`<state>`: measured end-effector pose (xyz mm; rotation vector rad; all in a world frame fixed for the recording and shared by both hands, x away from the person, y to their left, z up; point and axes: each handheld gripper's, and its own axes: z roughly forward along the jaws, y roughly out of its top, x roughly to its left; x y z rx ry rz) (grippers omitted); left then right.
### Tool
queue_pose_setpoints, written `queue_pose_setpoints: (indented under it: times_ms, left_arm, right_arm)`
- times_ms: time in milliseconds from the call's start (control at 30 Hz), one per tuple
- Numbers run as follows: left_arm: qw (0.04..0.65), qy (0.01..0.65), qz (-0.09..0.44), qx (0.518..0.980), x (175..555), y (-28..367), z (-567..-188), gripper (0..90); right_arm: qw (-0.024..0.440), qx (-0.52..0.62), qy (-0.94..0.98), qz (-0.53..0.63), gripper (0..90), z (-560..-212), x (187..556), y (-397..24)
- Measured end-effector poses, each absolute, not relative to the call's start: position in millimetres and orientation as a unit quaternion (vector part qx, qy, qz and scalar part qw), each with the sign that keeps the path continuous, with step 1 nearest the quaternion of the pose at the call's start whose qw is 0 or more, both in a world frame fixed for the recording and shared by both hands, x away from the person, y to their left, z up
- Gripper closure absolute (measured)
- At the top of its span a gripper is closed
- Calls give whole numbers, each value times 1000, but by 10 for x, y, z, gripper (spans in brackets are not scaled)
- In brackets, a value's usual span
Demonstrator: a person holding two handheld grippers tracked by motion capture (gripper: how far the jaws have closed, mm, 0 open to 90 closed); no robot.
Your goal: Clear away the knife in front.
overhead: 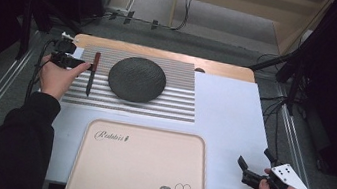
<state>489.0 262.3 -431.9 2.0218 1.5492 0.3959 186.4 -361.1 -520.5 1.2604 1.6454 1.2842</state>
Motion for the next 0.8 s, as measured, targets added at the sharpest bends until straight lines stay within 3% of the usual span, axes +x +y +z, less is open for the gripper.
queue_pose_setpoints:
  times_ms: [467, 800]
  left_arm:
    - [228, 559, 138, 785, 5131, 2471, -4499, 572]
    - [216, 564, 148, 783, 5233, 2380, -4589, 608]
  right_arm:
    - [345, 486, 633, 495, 0, -5206, 1861, -3614]
    - [345, 486, 632, 495, 0, -5206, 1864, -3611]
